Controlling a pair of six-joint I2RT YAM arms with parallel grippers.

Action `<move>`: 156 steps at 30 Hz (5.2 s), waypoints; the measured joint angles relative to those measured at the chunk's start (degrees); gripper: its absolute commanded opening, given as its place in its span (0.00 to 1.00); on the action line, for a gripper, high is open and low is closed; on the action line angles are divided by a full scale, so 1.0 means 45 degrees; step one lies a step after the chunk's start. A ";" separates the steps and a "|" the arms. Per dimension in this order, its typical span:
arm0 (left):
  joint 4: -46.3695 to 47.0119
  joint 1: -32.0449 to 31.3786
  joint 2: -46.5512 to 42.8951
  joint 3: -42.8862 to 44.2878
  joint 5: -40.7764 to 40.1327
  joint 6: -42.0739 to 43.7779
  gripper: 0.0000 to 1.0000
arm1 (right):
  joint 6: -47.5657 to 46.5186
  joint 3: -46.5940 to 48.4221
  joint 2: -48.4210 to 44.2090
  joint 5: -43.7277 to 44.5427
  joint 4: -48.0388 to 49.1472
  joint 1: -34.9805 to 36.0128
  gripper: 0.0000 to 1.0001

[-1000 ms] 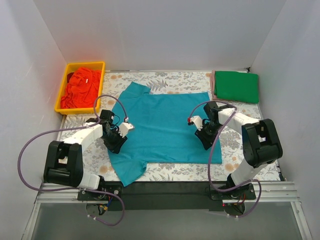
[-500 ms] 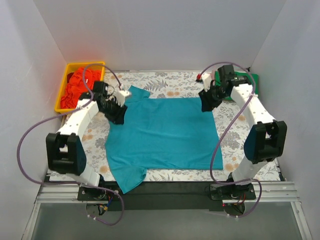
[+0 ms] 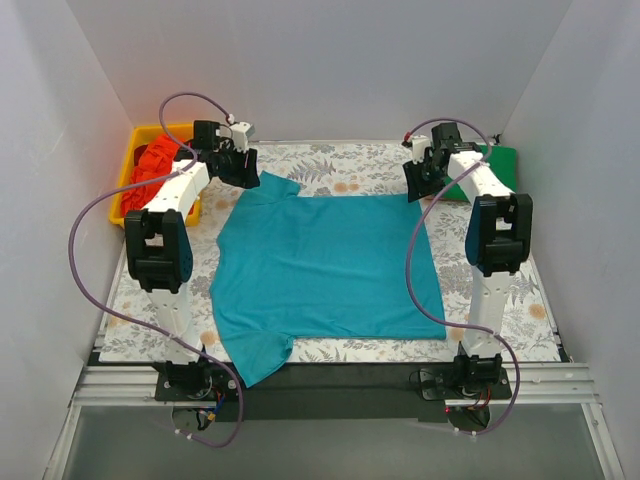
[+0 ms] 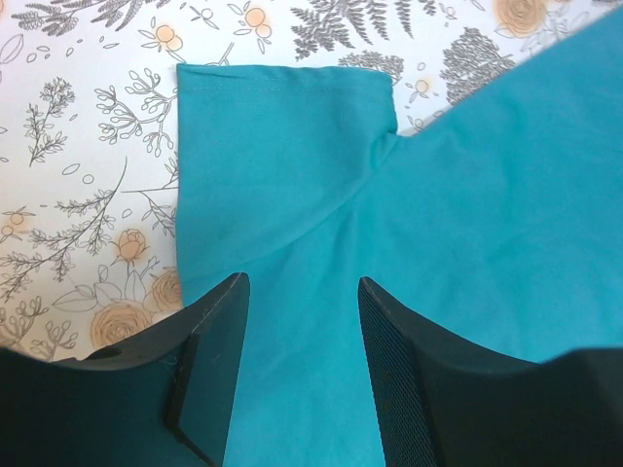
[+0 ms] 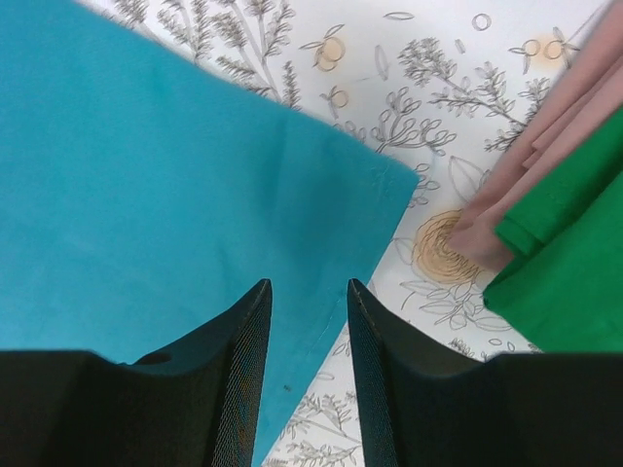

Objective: Fold and stack the t-shirts
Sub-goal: Flatten the tshirt out, then fold the tshirt

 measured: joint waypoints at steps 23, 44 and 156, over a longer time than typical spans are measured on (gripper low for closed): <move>0.1253 0.0005 0.2390 0.0855 -0.0515 -0.1054 0.49 | 0.0967 0.1151 0.2424 0.0253 0.2254 -0.0121 0.41; 0.2147 -0.0175 0.6300 0.4794 -0.1103 -0.1039 0.49 | 0.0253 0.0884 0.2331 -0.0316 0.2375 -0.0204 0.01; 0.0821 -0.1938 -0.2973 -0.7606 0.1496 0.0593 0.51 | -0.4401 -0.7237 -0.3857 -0.1302 -0.0151 -0.0291 0.26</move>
